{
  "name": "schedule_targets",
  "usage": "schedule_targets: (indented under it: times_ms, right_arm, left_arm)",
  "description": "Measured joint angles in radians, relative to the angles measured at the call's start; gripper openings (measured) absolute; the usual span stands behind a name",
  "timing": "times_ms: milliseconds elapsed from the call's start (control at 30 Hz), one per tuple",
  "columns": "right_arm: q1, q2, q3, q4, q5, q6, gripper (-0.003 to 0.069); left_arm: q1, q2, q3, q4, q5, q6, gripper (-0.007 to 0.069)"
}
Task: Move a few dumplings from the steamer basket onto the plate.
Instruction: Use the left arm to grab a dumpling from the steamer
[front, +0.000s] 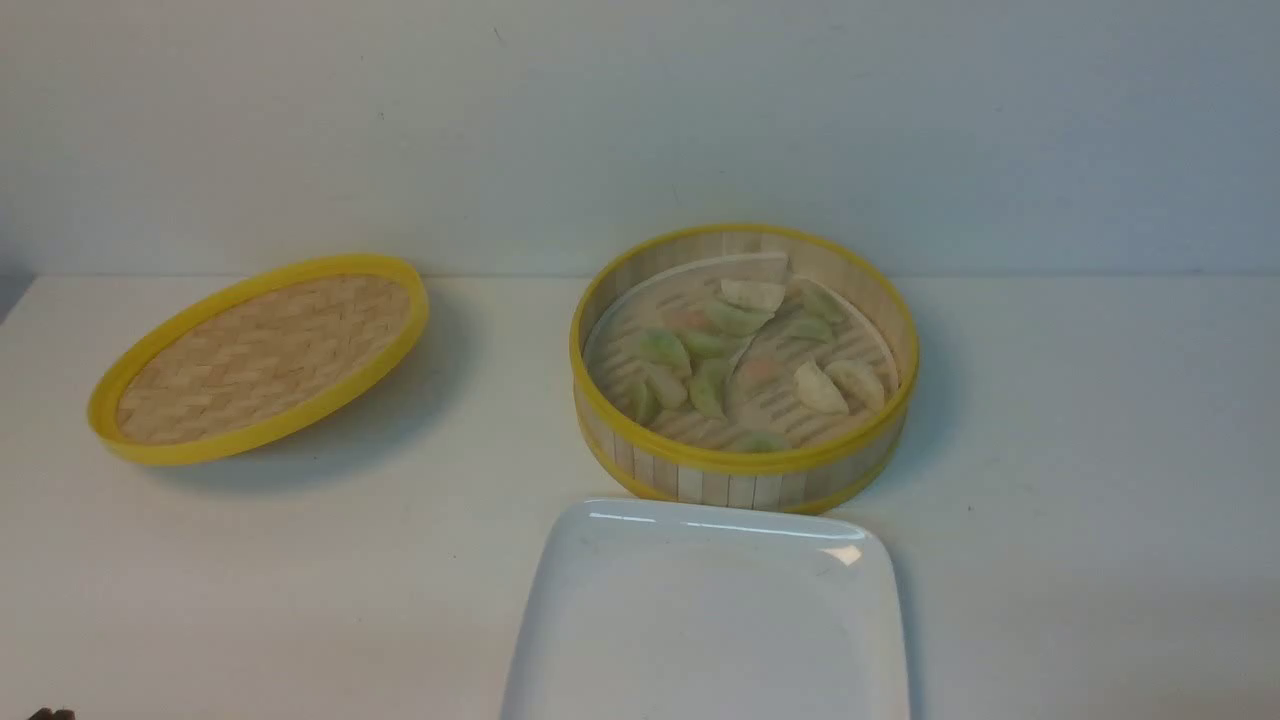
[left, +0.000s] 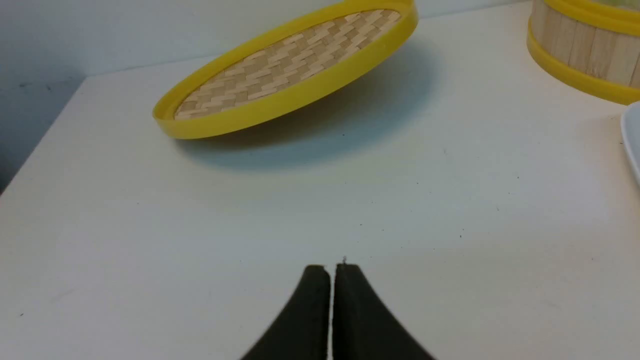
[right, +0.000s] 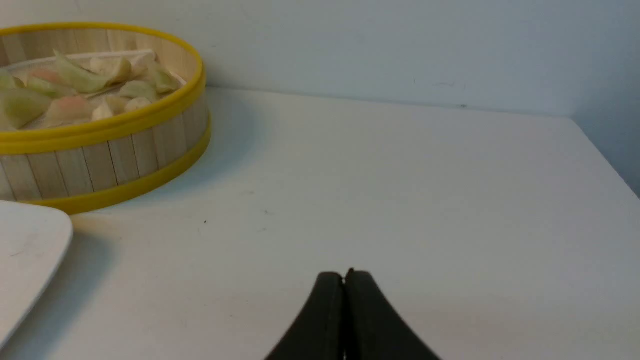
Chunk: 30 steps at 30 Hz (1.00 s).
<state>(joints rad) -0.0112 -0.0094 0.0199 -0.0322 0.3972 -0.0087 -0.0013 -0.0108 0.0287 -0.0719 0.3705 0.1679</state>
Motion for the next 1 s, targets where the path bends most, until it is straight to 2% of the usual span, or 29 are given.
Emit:
schedule_targets:
  times_ms: [867,1000]
  right_arm:
    - [0.000,0.000,0.000,0.000,0.000,0.000,-0.0015]
    - [0.000,0.000,0.000,0.000,0.000,0.000,-0.0015]
  left_arm:
    - [0.000,0.000,0.000,0.001,-0.007,0.000,-0.0006]
    - [0.000,0.000,0.001,-0.104,-0.073,-0.063,-0.0006]
